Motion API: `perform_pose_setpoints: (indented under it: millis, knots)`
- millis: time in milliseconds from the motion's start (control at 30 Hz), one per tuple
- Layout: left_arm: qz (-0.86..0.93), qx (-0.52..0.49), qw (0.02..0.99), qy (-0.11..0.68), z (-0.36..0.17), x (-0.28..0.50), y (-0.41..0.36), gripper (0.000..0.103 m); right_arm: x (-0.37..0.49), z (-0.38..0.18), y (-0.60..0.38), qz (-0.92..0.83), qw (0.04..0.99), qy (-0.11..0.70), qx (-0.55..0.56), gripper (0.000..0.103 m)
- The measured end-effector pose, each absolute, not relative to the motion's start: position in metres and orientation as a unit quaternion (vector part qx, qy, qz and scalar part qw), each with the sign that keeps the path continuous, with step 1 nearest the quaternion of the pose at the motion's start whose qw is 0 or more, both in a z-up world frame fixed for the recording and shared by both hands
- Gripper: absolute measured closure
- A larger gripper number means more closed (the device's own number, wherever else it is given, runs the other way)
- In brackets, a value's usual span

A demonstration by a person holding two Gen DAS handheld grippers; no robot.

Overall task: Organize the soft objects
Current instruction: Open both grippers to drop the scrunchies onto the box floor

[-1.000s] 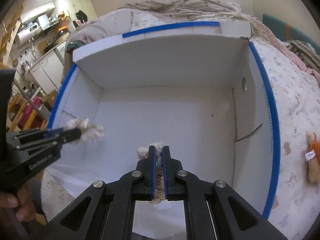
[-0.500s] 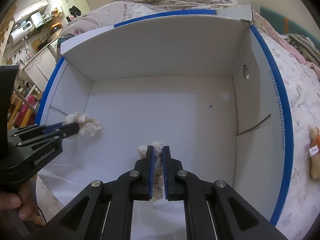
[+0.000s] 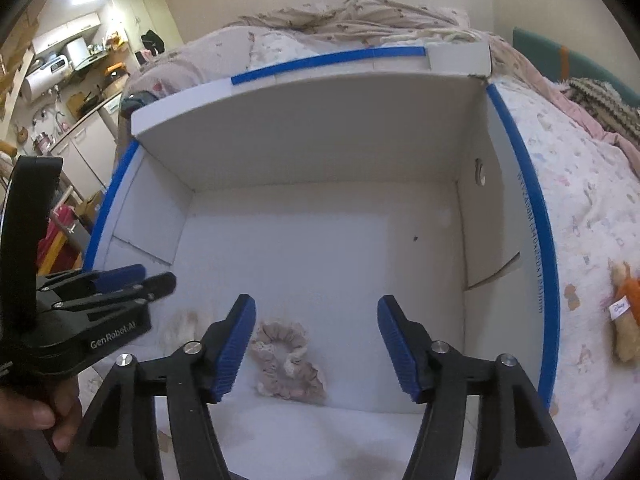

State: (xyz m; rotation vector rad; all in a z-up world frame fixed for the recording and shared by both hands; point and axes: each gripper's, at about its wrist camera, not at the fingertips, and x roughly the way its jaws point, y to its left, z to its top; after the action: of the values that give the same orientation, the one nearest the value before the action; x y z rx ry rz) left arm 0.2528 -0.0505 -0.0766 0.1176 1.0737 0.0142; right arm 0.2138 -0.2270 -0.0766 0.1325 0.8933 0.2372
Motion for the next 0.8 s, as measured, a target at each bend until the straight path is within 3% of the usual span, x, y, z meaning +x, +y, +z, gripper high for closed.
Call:
perform_pose_setpoints:
  millis: [33,100,200,800]
  knots:
    - [0.009,0.054,0.861,0.506,-0.074,0.252,-0.05,0.036,0.213,-0.076,-0.229,0.115,0.893,0.428,0.069,0.024]
    - [0.012,0.052,0.865,0.498,-0.07,0.251,-0.048,0.034,0.211,-0.073,-0.234,0.115,0.896,0.42,0.085,0.018]
    - [0.012,0.055,0.869,0.492,-0.065,0.249,-0.048,0.033,0.215,-0.068,-0.238,0.113,0.898,0.411,0.11,0.0]
    - [0.014,0.012,0.892,0.451,-0.03,0.235,-0.038,0.033,0.195,-0.051,-0.256,0.101,0.911,0.367,0.161,0.0]
